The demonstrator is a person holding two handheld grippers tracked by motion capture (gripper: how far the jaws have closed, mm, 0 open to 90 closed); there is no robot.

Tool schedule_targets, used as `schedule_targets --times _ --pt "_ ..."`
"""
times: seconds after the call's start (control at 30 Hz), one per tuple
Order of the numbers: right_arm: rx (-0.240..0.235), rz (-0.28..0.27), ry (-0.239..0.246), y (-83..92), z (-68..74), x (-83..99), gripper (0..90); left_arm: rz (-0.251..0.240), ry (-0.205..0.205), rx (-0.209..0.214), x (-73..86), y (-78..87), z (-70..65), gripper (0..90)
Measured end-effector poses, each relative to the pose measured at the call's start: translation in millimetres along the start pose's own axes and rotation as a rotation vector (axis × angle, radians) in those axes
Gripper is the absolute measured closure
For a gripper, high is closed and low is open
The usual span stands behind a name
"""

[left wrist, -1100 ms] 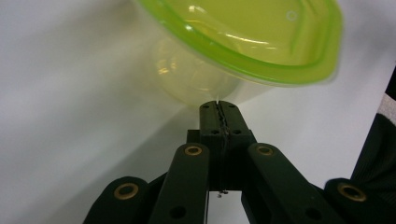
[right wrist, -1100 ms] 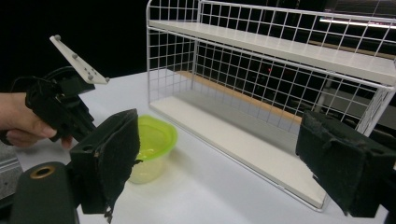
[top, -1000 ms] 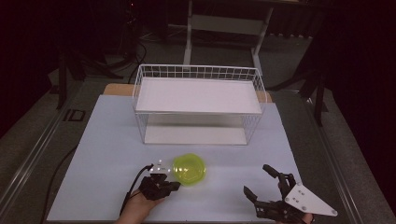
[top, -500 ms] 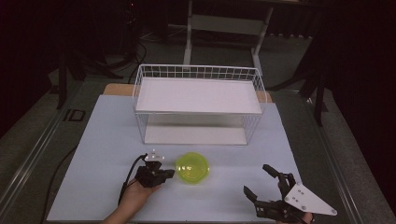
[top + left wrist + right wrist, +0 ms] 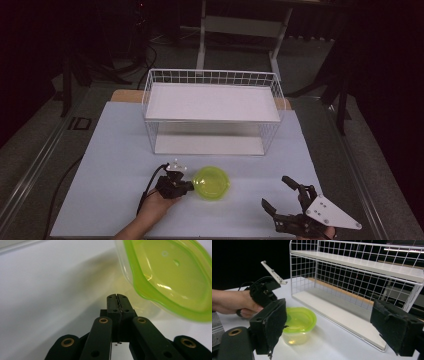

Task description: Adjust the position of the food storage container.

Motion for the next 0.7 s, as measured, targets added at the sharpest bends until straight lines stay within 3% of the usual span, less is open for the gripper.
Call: schedule_targets --times 0.27,0.33,0.5,0.7 --pt "-0.004 0.005 0.011 -0.9 1.5 0.5 13.7 0.037 -0.028 0.066 5.9 -10.4 -31.4 90.0" --pt "-0.003 0.005 0.010 -0.7 0.9 0.7 13.7 0.042 -0.038 0.065 6.5 -11.5 -32.8 90.0" --pt "0.000 0.003 0.009 0.3 -1.0 1.1 13.6 0.027 0.010 0.064 5.6 -9.2 -30.9 90.0" --pt "-0.007 0.007 0.009 -1.3 0.6 1.3 13.7 0.031 -0.002 0.057 0.7 -14.3 -33.1 90.0"
Point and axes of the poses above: each handheld gripper's, and its own axes: y roughly backward along the jaws, x roughly out of its underside, z roughly to its left, the point moved 10 cm from there along -y, roughly forward along the jaws, and after that the axes turned 7 degrees about y, right-handed, at the moved point
